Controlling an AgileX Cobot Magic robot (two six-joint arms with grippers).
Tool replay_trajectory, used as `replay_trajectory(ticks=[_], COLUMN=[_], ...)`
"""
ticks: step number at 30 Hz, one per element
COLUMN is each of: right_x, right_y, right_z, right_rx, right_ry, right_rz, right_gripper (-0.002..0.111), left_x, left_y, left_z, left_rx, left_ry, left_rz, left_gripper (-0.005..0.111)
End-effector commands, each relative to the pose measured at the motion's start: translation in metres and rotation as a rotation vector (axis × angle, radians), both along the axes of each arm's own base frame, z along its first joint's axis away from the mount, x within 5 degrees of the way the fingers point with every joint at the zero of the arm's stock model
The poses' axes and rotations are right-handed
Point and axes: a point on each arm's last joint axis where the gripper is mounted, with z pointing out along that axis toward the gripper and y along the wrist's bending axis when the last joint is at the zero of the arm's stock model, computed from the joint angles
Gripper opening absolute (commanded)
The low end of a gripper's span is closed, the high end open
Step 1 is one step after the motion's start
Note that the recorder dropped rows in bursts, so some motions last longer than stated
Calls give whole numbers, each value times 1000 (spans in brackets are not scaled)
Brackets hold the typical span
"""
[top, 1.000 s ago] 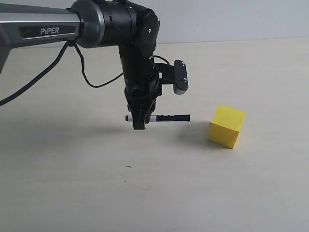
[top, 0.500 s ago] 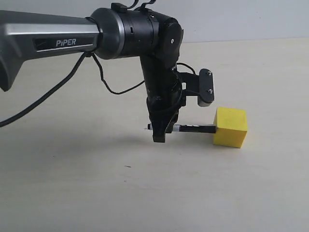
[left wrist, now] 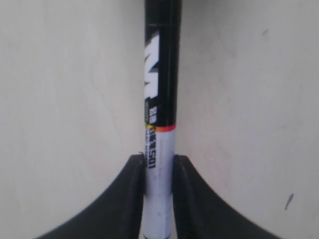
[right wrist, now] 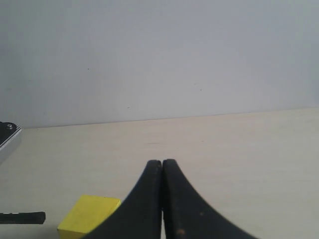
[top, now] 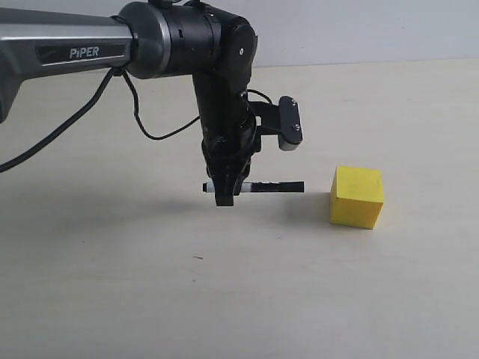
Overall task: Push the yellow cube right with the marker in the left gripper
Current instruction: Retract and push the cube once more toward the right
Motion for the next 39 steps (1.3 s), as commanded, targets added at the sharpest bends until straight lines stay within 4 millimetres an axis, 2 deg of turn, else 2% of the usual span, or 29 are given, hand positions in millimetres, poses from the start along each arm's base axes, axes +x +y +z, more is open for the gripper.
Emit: replay_trajectory(ticks=[1,14,20,27,34,39], right_x=[0,0,0,0,0,0], right_y=[0,0,0,0,0,0], right_z=[-1,-1,-1,-1,-1,-1], right_rx=[-10,-11,-8,-8,-8,-8], right_ry=[-8,-8,-9,-9,-9,-9], right_rz=[-5,-5,-5,-5,-5,-5], right_gripper=[0,0,0,0,0,0], left_x=[1,4,3,8,10,8], left_y=[-3,-3,-5,-14,-15,-16], left_z=[3,2,-5,2,-14,-16], left_rx=[-20,-19,-2,-9,20,20], left_ry=[-17,-58,-46,-12,12,20], left_rz=[2,-11,-68,-65,-81,-88], left_gripper=[0,0,0,0,0,0])
